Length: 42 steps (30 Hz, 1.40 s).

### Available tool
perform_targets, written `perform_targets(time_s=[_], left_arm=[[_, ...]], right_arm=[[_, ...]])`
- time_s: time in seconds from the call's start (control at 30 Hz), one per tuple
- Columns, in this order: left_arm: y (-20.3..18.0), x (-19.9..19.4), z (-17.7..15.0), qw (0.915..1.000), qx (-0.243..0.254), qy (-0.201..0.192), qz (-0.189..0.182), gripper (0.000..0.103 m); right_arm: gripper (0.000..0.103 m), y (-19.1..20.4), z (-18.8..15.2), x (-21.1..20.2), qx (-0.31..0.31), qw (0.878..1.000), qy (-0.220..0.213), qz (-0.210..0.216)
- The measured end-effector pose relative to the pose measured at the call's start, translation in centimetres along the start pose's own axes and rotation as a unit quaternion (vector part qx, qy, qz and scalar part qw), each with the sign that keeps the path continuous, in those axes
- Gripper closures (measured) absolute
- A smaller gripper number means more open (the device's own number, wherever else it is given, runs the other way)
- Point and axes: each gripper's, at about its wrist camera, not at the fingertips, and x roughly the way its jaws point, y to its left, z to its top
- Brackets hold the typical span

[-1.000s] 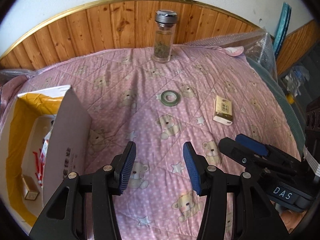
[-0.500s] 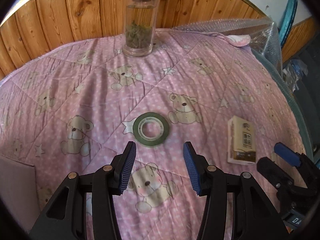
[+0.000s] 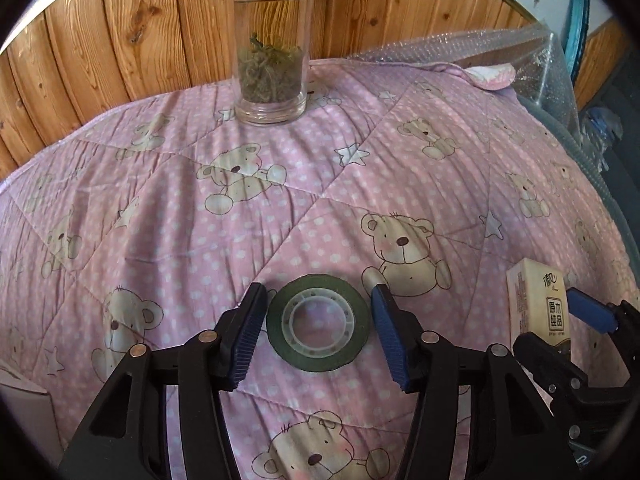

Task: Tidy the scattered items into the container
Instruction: 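Grasp the green tape roll with the left tool while the right tool grasps the tissue pack, then lift and carry the tape roll and tissue pack with both tools toward the box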

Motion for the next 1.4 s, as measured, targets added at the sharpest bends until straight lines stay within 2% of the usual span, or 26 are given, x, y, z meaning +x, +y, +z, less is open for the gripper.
perform_targets(time_s=[0.1,0.23,0.33,0.53,0.83,1.1,1.4], left_arm=[[0.1,-0.4,-0.5,1.0000,0.003,-0.004,-0.002,0.053],[0.9,-1.3,-0.9,0.9996,-0.022,-0.003,-0.015,0.053],[1.1,-2.3,-1.3,0.9991,-0.036,-0.006,-0.021,0.053],[0.9,-5.3,-2.6,0.9977,-0.053,-0.015,-0.040,0.053],[0.1,-12.0,-5.4,0.9959,-0.060,-0.028,-0.061,0.053],[0.4,-19.1,-8.6,0.9961,-0.061,-0.048,-0.044,0.053],[2.1,-27.3,-11.6,0.9948,-0.063,-0.080,0.005,0.053]], right_arm=[[0.037,-0.7,0.0,0.8,0.011,1.000,0.005,0.012],[0.046,-1.5,0.1,0.8,0.035,0.999,0.006,0.027],[0.049,-2.6,0.2,0.4,0.071,0.996,0.010,0.050],[0.050,-2.9,0.4,-0.8,0.111,0.990,0.009,0.092],[0.050,-0.2,-0.2,-4.9,0.113,0.979,0.004,0.171],[0.050,1.3,-2.1,-8.6,0.113,0.973,-0.005,0.203],[0.050,5.3,-4.1,-12.2,0.098,0.967,-0.016,0.235]])
